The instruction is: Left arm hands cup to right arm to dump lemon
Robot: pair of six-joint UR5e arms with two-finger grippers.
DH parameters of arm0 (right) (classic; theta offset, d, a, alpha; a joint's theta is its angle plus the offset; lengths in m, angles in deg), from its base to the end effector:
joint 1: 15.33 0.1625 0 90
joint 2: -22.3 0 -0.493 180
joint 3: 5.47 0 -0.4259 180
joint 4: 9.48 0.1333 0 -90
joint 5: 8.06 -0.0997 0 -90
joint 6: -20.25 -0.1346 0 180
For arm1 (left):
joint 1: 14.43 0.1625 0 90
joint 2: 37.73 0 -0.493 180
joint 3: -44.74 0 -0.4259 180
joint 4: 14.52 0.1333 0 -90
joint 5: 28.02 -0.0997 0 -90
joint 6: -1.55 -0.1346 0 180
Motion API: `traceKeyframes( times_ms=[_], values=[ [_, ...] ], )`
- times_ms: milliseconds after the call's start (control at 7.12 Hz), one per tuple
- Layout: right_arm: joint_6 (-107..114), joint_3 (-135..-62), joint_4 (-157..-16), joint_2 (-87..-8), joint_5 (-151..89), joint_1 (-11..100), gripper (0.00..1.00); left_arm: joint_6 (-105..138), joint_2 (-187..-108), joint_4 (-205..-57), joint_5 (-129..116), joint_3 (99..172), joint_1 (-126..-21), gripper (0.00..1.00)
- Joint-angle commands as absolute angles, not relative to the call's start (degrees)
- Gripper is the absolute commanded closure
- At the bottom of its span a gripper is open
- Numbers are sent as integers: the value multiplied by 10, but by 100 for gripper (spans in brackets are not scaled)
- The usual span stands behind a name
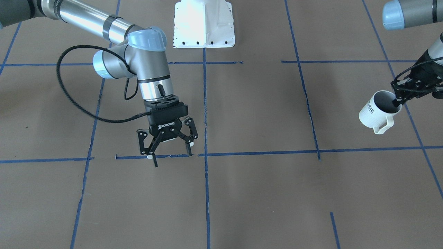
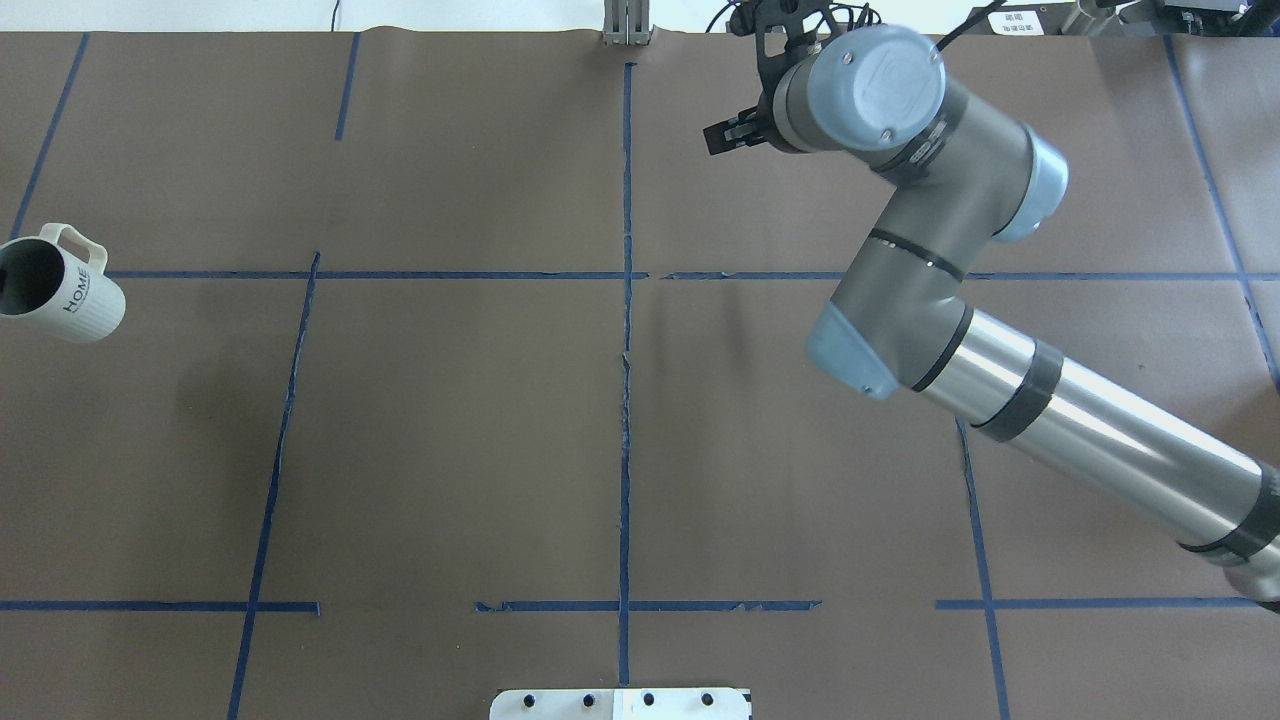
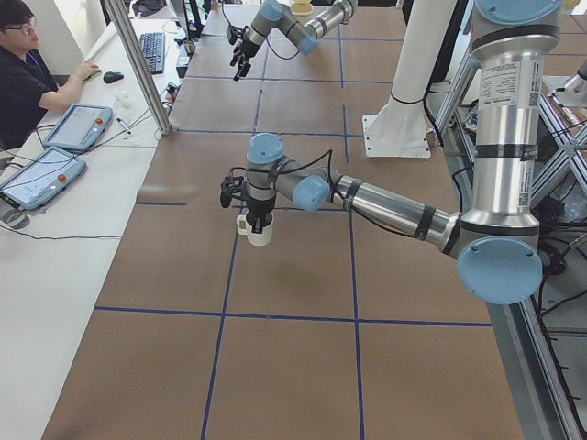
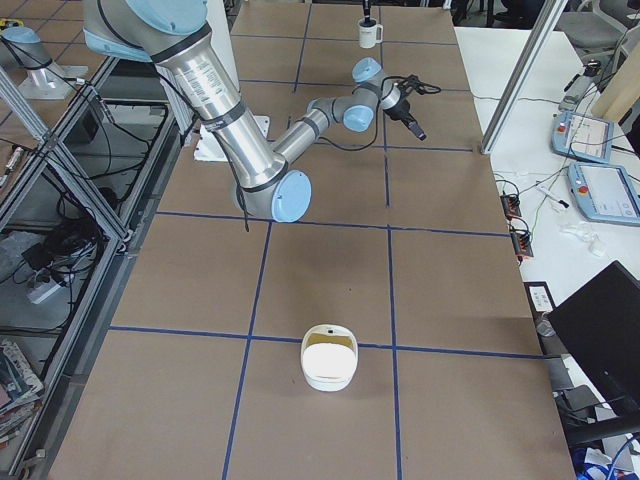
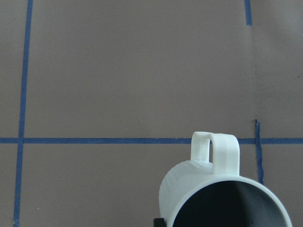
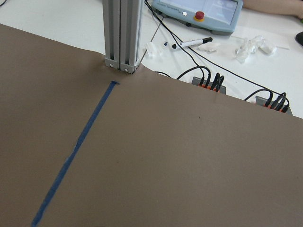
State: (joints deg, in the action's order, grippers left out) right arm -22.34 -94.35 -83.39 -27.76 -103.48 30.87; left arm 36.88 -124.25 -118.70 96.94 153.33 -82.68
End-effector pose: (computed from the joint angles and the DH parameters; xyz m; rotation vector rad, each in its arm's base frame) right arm -0.4773 -0.6719 0.2690 0.6385 -0.7191 -0.0648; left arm 0.1413 -0.5058 0.5910 0.1498 0.7600 -0.0691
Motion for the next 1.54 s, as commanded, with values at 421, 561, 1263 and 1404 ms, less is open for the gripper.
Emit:
traceKeyframes(
  times_ms=[421, 561, 1263, 1404],
  values=[
    [-151, -1034, -888, -387, -1313, 464, 0, 472, -1217, -1360, 979, 1442, -776, 96],
    [-121, -1042, -889, -403, -1325, 477, 0, 471, -1218, -1360, 979, 1441, -764, 96],
    [-69, -1044, -884, -453, -1335, 487, 0, 453, -1216, -1353, 978, 1453, -757, 0],
    [-43, -1044, -888, -465, -1336, 495, 0, 412, -1217, -1345, 985, 1456, -766, 0]
  ],
)
